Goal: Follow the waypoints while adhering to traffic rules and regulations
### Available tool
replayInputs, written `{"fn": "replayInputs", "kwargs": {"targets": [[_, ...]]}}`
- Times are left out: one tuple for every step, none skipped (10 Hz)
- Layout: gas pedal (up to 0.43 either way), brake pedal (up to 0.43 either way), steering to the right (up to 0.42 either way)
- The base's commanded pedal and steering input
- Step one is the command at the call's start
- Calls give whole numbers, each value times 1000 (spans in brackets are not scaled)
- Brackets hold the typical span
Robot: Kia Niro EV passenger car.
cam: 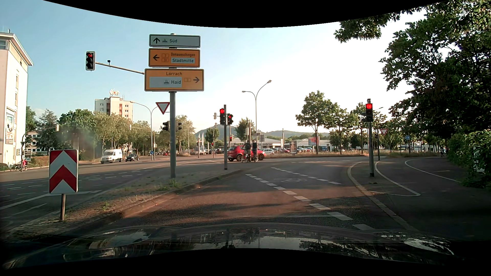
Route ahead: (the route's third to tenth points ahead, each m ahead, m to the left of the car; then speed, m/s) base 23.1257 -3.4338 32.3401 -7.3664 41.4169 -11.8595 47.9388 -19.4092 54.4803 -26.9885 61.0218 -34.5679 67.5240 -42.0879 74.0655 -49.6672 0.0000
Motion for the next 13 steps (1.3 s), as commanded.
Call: {"fn": "replayInputs", "kwargs": {"targets": [[0, 293, 96], [0, 293, 96], [0, 293, 96], [0, 293, 96], [0, 293, 96], [0, 293, 96], [0, 293, 96], [0, 293, 96], [0, 293, 96], [0, 293, 96], [0, 293, 96], [0, 287, 96], [0, 293, 96]]}}
